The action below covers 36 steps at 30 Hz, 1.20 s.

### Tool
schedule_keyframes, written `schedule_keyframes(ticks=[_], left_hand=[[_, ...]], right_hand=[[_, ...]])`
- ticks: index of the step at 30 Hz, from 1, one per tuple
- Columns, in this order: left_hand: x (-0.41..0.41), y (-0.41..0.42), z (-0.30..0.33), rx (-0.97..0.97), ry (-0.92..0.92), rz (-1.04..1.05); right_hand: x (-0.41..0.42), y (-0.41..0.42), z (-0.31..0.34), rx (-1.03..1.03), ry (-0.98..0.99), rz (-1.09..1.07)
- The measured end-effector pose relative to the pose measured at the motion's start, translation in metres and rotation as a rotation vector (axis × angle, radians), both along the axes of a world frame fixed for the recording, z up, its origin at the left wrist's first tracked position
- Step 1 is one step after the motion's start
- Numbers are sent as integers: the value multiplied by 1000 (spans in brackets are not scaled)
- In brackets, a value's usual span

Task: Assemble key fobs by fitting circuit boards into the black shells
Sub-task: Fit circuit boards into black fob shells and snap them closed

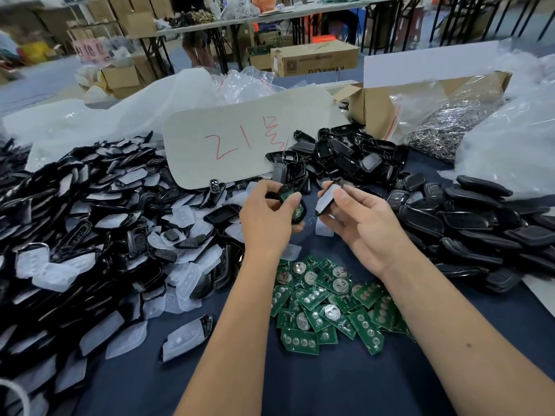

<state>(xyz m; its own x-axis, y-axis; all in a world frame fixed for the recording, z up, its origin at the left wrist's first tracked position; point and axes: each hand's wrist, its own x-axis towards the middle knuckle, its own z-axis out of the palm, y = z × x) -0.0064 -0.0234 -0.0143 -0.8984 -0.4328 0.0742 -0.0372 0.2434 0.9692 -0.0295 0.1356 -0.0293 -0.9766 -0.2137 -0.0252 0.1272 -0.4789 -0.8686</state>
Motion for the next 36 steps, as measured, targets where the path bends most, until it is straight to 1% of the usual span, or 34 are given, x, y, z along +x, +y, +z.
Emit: schedule_keyframes(ticks=[1,2,5,9,14,18,25,31,34,36], left_hand=[[0,1,0,161,-7,-20],[-1,2,-1,252,-19,-32],[-4,1,-3,384,-47,-54],[-4,0,0,481,-78,-87],[-5,0,-2,484,-63,-102],[-3,0,-3,424,-29,-123],[2,6,1,31,124,-234],[3,5,-1,-126,175,-332],[5,6,-2,-245,180,-359],[4,7,-4,-254,175,-342]], right_hand=[[1,-1,1,6,7,25],[2,-2,1,18,14,42],[3,-4,2,41,20,45],[2,-3,1,58,3,16],[1,-3,0,70,-4,2],[1,-4,-2,77,-19,-45],[3,-6,-2,144,-2,-133],[4,-6,-3,196,22,-213],[2,-4,-7,316,75,-291],[2,-4,-9,415,119,-337]])
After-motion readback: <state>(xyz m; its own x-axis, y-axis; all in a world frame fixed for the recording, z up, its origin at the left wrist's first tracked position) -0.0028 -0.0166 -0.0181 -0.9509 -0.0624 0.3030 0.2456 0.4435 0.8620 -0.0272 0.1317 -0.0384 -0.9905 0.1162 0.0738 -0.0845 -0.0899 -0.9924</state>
